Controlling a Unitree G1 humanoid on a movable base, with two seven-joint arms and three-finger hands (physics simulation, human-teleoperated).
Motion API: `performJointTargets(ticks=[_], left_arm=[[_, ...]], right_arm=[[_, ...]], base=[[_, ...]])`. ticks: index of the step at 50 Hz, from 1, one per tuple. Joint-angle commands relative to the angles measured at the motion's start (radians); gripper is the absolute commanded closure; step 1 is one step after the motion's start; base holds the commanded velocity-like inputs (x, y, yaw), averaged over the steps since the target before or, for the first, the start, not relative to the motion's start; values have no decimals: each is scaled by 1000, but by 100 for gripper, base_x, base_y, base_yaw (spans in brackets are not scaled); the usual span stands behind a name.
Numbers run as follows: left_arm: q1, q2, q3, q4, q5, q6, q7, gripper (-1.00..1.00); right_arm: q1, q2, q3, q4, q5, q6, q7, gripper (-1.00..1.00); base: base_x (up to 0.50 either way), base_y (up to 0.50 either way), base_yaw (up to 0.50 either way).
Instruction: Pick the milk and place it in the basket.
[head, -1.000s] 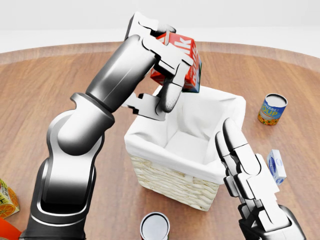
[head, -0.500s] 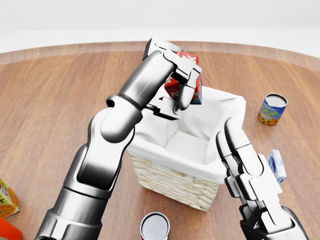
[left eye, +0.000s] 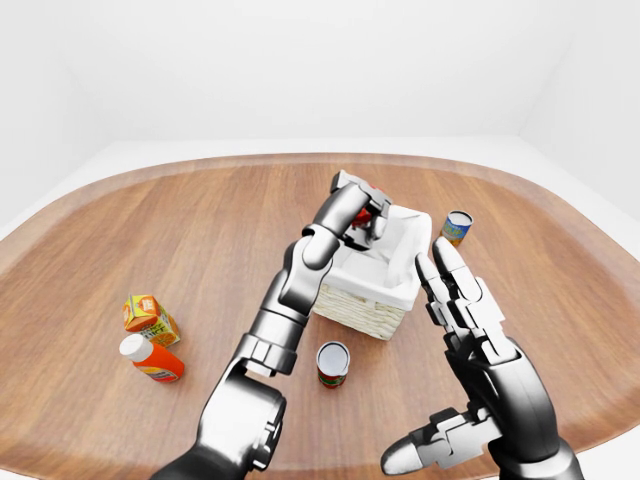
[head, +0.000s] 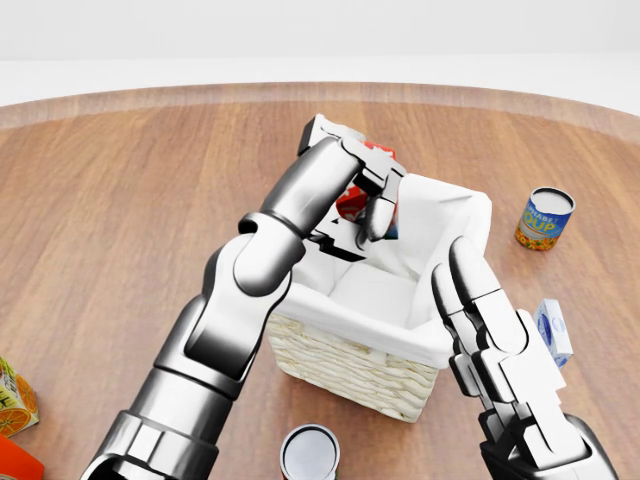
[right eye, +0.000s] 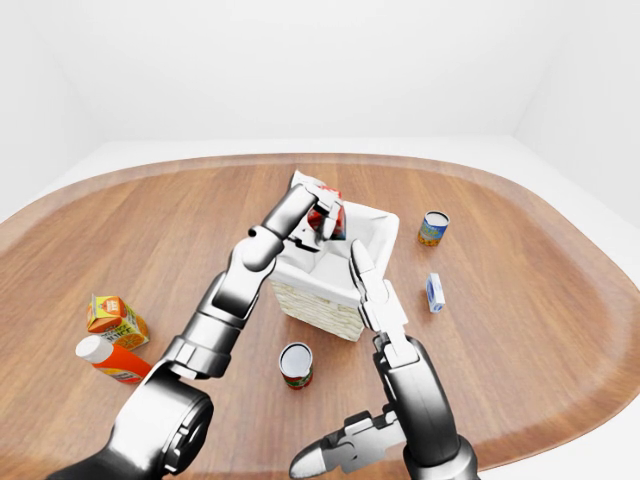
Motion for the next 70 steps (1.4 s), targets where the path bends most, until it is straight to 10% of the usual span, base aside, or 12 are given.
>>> performJointTargets(ticks=[1, 47, 48, 49, 57, 70], left_arm=[[-41, 4, 18, 99, 20, 0, 80, 100], [-96, -2, 21, 422, 57, 0, 195, 100], [-99, 0, 19, 427, 70, 0, 213, 58], [-102, 0, 18, 432, 79, 0, 214, -100], [-117, 3, 41, 415, 47, 0, 216, -100], [-21, 1, 51, -88, -95, 2, 66, -100]], right_arm=[[0, 0, -1, 0, 3, 0, 1, -100], [-1, 8, -12, 6, 15, 0, 14, -100], [-2, 9, -13, 6, 14, 0, 14, -100], [-1, 8, -14, 7, 15, 0, 14, -100], [-3, 9, -15, 3, 17, 0, 16, -100], [-4, 10, -12, 11, 10, 0, 15, -100]], base=[[0, 0, 0], [0, 0, 0], [0, 0, 0], [0, 0, 0], [0, 0, 0], [0, 0, 0]])
